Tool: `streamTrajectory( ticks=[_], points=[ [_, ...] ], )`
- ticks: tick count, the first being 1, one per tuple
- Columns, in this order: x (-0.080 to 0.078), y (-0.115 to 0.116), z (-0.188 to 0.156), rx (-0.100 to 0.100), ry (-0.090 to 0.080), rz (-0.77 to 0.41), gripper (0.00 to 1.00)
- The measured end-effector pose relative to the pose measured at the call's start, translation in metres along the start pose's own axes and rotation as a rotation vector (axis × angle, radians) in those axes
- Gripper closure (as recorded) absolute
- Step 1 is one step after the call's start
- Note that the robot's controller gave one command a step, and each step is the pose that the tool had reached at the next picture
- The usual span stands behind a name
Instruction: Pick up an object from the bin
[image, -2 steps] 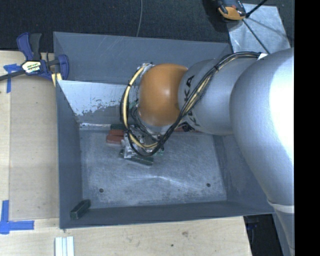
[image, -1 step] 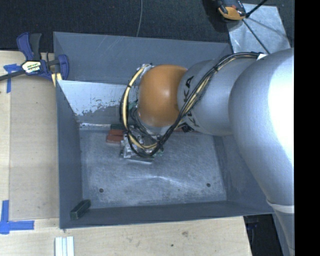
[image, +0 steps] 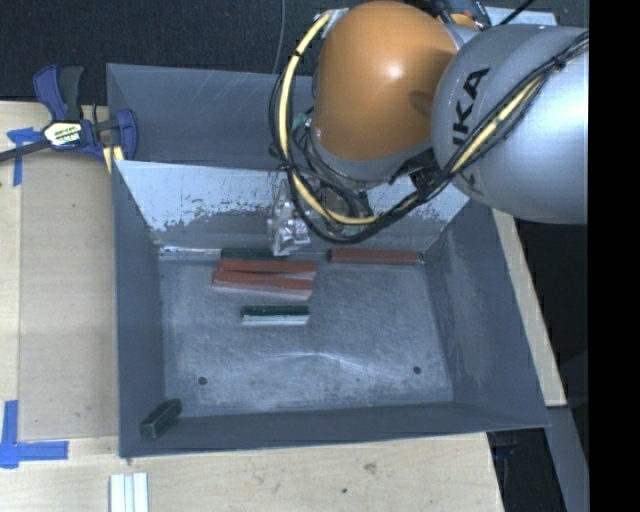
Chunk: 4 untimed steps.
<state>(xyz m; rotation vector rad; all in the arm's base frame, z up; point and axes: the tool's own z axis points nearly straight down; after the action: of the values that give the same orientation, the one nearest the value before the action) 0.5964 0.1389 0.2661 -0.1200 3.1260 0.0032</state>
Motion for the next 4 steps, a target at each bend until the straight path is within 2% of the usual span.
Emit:
streamTrajectory(
  ticks=[1,2,3,4],
  points=[
    [0.002,0.000,0.005,0.001,0.010,0.001,1.00],
    [0.001,-0.007,0.107,0.001,0.015,-0.030,0.00],
    [-0.001,-0.007,0.105,0.001,0.010,-0.030,0.00],
    [-0.001,-0.005,0.188,-0.004,-0.010,-0.088,1.00]
  ],
)
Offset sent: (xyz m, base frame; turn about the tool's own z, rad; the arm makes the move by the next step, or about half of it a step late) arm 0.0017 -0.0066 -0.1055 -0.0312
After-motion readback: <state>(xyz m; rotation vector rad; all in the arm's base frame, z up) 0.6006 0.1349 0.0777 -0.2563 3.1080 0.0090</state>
